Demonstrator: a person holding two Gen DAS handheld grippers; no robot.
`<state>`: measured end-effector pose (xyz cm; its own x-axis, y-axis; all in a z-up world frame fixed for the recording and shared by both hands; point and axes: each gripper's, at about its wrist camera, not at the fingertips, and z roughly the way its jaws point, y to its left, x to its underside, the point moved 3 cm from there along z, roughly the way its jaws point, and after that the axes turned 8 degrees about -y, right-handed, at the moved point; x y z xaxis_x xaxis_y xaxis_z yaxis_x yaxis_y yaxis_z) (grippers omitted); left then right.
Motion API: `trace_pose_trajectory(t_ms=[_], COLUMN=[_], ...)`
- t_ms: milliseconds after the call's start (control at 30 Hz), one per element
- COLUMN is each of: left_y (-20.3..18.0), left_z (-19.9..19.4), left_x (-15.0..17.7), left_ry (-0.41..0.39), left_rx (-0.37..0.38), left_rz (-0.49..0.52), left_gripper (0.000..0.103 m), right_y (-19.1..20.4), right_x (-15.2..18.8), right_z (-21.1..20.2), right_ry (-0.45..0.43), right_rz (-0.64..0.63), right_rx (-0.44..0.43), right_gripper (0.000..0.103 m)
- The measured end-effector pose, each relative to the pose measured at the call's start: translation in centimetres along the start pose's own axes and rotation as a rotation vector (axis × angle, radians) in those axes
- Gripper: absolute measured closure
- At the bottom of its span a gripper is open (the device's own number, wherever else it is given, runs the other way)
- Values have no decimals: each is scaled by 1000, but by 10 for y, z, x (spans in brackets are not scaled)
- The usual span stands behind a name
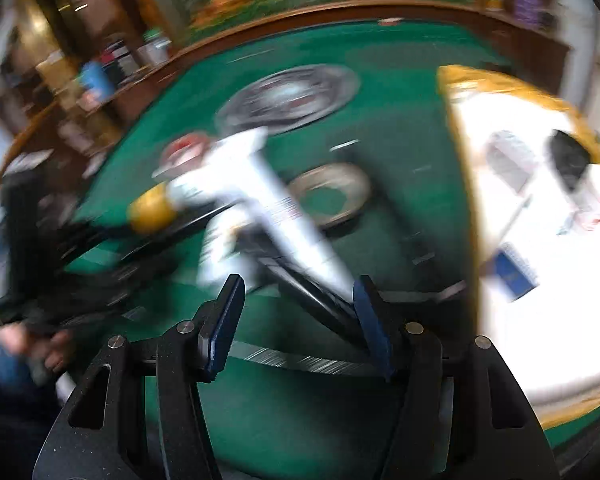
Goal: Organize rigid objects
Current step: 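Grasp a black marker with the right tool while the left grasps another marker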
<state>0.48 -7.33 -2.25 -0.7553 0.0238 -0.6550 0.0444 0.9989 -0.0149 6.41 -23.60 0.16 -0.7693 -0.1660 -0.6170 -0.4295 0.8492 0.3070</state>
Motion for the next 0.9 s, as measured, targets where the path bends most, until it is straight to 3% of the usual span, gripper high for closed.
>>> trace_pose_trajectory(t_ms=[67,167,267,333,400,433,467,500,567,700,900], left_y=[-3,1,1,-1,-5,-6,-7,-9,-13,-11,-9], left_z=[-3,-3,1,5,8,10,9,8,0,-19,-35], left_x=[2,2,-2,-7,-10,-12,-12,-11,-4,5,-10], left_ry=[4,0,4,-3,-3,-6,-5,-6,4,-10,-75], left_rx=[22,26,19,6,8,9,7,12,39,91,159], left_rz=[23,13,7,16,22,23,26,32,33,-8,-76], left_gripper=[62,63,63,62,61,62,66,82,88,89,89], right_y=[15,18,14,24,28,29,29,29,27,16,14], right_x=[10,13,14,18,21,23,25,25,24,22,15], right_z=[-2,-5,-3,2,9,11,11,9,0,-10,-20], right_ry=[30,9,28,34,50,54,44,40,13,-28,-96], right_rz=[-40,-116,-95,-161,-197,-214,-226,-231,-204,-122,-71], right_rx=[-48,51,21,64,87,117,133,144,140,110,77], right_gripper=[49,58,60,64,85,88,88,89,89,89,89])
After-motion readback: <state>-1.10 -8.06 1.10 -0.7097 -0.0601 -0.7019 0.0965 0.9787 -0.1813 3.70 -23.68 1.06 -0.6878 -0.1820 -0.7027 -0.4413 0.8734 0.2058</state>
